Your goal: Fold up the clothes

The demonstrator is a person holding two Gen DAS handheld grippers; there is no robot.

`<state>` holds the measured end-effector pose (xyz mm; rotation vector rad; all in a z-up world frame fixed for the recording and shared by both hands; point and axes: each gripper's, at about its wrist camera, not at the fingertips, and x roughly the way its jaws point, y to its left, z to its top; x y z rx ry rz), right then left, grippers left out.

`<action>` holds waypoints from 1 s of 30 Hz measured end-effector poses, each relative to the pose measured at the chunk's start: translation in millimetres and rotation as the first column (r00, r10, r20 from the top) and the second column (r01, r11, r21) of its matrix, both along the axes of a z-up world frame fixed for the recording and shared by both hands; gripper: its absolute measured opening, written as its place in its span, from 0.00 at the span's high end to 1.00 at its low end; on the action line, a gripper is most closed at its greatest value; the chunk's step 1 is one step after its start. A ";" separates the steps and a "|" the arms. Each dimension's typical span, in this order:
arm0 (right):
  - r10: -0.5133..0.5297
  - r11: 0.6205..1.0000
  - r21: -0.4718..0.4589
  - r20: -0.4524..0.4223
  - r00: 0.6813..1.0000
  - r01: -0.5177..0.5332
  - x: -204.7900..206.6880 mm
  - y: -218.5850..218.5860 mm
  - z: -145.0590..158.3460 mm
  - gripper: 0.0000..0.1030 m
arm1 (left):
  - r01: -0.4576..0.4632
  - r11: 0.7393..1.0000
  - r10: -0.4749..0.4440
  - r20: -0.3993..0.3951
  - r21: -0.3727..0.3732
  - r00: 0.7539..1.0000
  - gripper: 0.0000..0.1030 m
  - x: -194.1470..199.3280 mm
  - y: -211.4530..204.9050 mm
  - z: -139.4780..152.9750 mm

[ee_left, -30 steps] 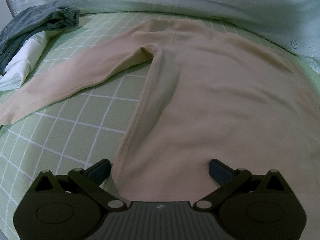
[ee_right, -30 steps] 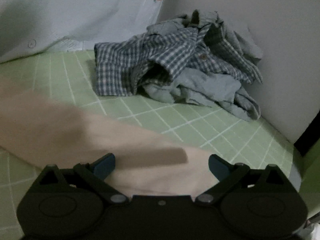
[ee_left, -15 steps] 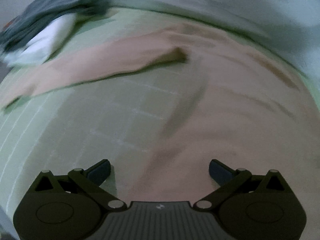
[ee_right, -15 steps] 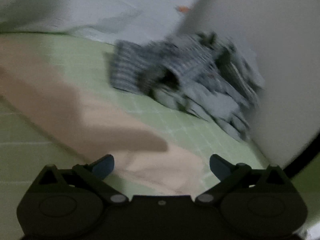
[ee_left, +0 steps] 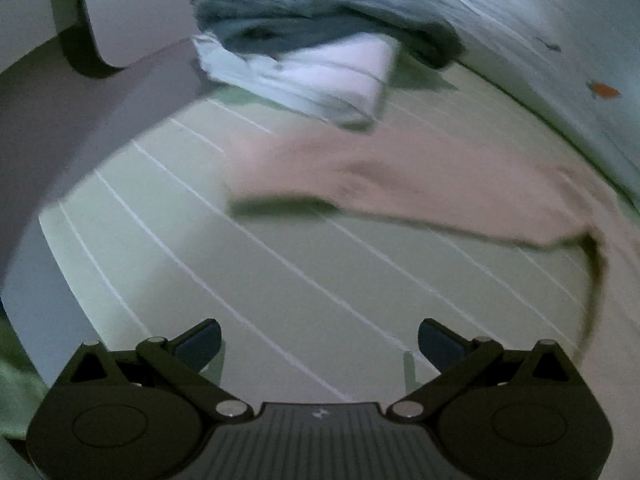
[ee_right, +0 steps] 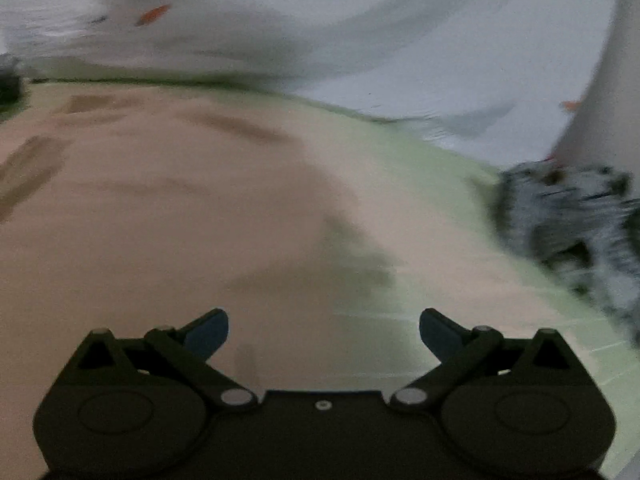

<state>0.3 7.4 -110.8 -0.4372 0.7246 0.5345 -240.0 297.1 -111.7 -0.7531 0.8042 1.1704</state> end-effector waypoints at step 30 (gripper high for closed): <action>-0.114 0.990 -0.077 0.022 0.993 0.116 -89.1 54.7 -10.3 0.00 | -0.046 0.998 0.043 0.064 0.051 0.997 1.00 -77.4 51.2 -7.3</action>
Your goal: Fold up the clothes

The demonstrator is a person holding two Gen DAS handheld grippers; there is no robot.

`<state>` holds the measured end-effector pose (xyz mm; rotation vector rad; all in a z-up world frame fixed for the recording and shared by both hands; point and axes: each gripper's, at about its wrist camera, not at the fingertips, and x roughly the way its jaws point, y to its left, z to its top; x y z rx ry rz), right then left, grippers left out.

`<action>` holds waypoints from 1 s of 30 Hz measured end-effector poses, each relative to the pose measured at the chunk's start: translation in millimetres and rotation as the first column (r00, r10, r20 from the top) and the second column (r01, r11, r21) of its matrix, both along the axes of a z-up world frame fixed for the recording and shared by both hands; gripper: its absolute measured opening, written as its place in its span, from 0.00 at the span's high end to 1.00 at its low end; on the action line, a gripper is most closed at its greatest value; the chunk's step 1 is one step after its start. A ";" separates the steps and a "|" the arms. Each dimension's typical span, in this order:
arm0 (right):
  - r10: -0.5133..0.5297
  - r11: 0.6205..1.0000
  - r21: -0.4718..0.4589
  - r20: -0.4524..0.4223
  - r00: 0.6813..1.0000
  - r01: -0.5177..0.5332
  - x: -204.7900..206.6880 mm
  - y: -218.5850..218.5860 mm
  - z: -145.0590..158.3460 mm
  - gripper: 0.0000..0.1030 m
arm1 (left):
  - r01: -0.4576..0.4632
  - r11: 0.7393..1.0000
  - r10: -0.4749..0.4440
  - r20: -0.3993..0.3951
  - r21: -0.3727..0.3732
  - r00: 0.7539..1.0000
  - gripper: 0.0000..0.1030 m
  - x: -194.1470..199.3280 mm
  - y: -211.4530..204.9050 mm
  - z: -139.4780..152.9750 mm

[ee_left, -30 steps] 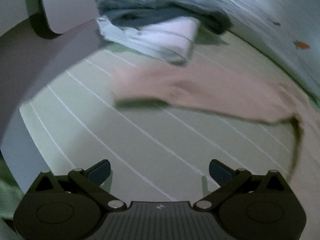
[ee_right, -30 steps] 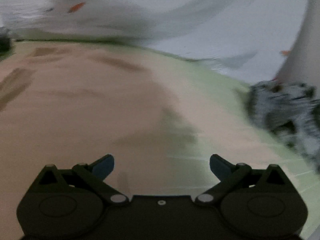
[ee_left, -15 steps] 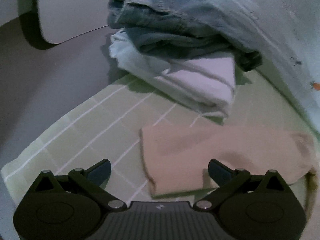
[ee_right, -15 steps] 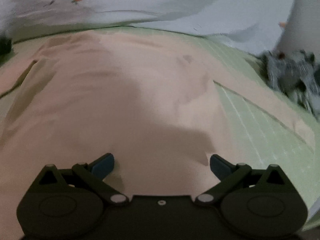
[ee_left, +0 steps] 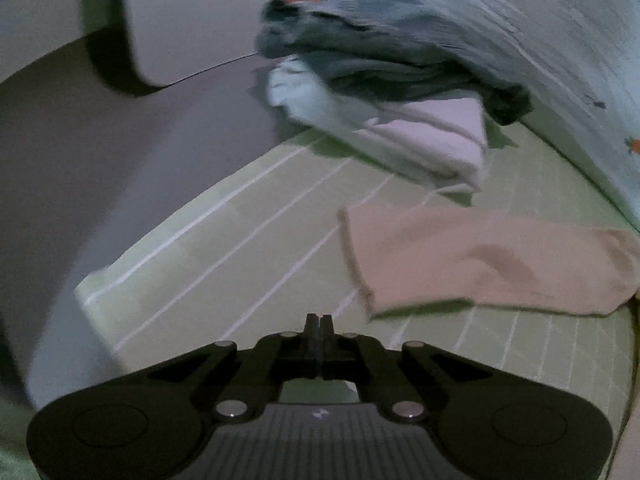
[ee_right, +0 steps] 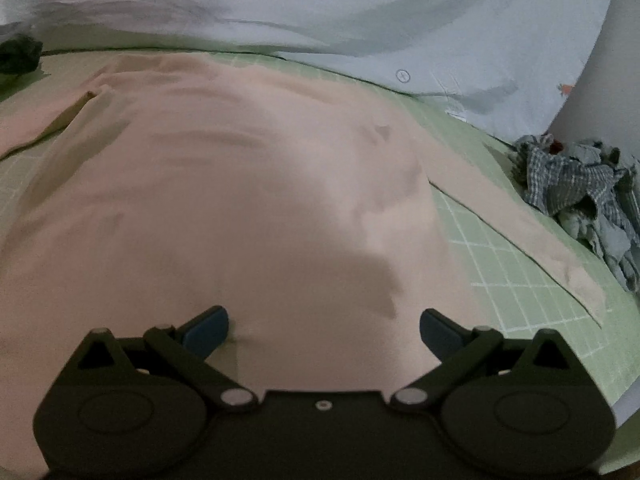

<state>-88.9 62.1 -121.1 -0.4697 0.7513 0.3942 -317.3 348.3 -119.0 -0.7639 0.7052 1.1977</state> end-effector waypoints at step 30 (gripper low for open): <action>-0.073 0.969 0.229 -0.093 0.993 0.093 11.1 -26.2 -12.5 0.00 | 0.047 0.993 -0.037 -0.085 0.108 0.996 0.94 51.1 23.5 -4.4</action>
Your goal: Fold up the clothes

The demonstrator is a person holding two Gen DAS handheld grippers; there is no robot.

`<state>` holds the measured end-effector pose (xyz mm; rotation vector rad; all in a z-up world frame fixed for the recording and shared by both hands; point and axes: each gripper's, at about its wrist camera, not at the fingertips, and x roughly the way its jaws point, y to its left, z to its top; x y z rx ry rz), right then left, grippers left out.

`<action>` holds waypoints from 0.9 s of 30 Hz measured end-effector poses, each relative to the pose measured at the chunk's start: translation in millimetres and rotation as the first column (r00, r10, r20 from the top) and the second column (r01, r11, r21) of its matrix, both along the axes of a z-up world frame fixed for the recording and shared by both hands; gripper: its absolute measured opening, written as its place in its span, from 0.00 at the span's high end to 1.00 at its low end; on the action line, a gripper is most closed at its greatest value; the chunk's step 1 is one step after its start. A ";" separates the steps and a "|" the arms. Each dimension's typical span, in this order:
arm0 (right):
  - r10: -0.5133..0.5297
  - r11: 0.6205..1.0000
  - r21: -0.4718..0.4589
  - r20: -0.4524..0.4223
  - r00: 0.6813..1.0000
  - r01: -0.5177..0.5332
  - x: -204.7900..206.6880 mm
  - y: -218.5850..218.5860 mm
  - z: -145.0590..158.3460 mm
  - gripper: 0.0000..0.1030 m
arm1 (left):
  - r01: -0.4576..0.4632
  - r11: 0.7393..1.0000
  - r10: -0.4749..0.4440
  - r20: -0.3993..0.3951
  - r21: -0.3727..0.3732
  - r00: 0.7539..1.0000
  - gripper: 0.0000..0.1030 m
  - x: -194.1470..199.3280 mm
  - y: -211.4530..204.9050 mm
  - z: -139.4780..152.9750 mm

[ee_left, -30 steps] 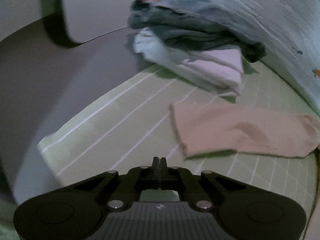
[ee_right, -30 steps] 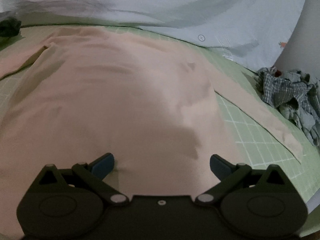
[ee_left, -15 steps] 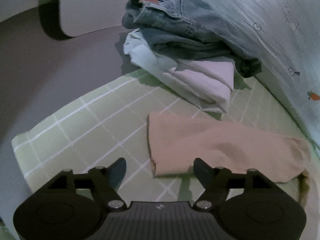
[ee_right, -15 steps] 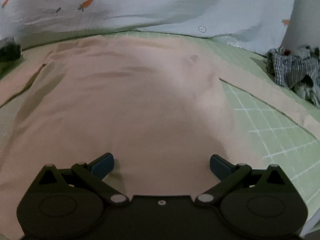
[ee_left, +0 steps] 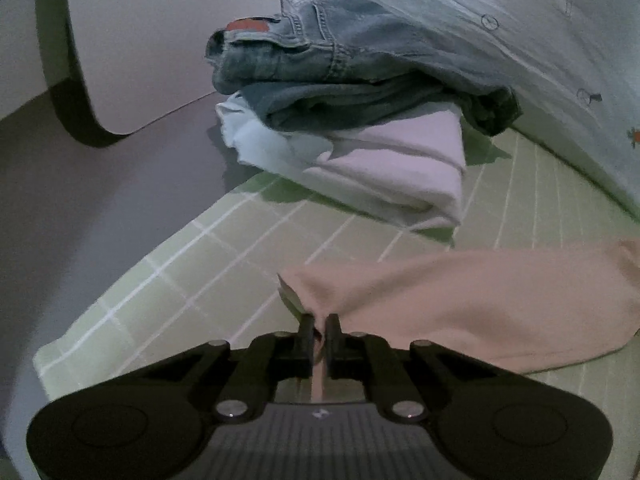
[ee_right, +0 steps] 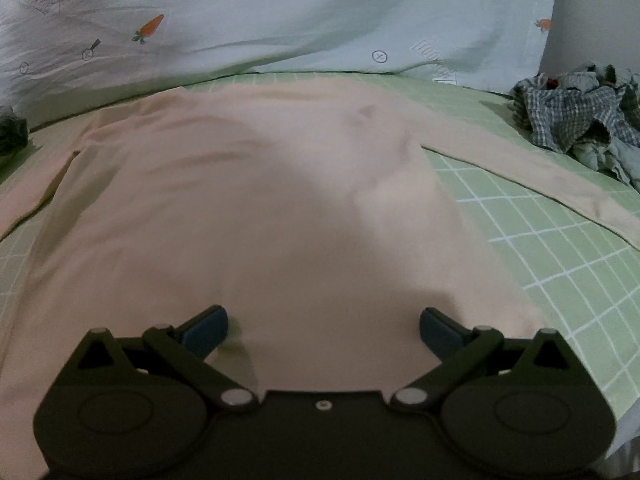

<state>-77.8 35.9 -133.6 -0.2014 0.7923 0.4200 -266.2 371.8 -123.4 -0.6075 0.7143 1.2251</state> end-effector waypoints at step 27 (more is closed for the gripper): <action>0.247 0.969 -0.018 -0.027 0.969 -0.247 91.2 -9.3 27.3 0.20 | 0.044 0.999 -0.040 0.155 -0.018 0.987 0.54 50.6 -54.1 39.7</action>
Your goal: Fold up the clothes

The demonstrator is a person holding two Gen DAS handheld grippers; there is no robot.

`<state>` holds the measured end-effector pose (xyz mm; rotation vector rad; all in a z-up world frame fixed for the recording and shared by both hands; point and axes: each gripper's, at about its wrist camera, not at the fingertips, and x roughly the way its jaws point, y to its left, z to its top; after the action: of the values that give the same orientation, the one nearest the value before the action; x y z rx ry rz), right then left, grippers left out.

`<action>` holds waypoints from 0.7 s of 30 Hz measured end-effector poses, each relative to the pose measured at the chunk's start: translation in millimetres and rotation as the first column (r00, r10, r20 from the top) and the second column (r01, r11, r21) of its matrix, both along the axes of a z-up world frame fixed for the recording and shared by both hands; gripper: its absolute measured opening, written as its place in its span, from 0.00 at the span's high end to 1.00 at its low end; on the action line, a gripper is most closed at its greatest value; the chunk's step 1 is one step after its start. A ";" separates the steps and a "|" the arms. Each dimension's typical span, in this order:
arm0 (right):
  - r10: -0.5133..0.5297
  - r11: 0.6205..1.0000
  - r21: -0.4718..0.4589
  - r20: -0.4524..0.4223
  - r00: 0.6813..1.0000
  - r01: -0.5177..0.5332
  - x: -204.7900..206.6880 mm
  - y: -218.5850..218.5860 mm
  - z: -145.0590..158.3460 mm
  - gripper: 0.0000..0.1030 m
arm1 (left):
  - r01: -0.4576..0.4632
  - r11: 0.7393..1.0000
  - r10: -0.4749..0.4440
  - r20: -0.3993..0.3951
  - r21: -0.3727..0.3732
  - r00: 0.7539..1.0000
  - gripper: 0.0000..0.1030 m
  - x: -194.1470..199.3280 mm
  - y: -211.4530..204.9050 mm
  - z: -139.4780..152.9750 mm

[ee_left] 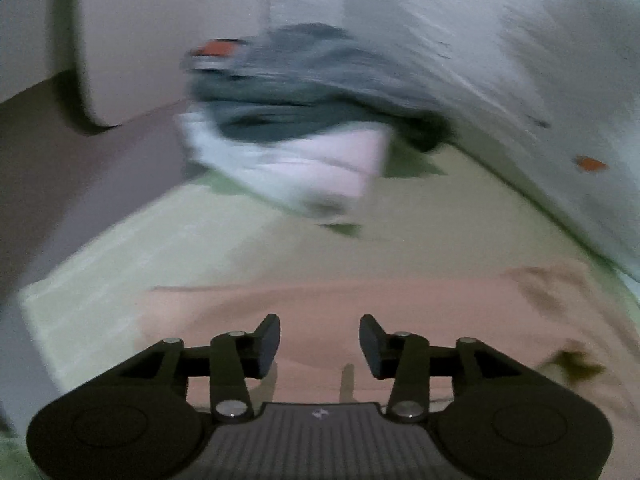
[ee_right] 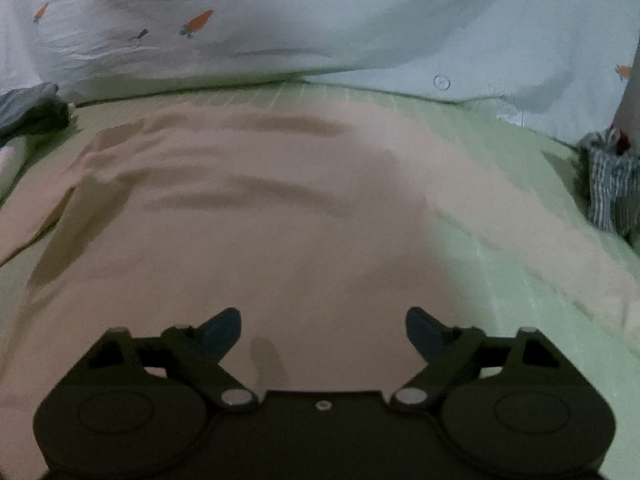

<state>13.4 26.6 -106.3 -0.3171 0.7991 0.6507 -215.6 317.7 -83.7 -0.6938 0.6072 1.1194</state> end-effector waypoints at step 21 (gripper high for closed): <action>0.256 0.966 0.022 0.039 0.966 -0.257 272.8 124.2 -20.1 0.39 | 0.577 0.816 -0.576 -0.112 -0.025 0.810 0.32 326.2 81.6 -34.8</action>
<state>286.3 150.8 -126.4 -0.4109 0.7202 0.8958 110.6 399.3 -118.5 -0.3878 0.8429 0.5885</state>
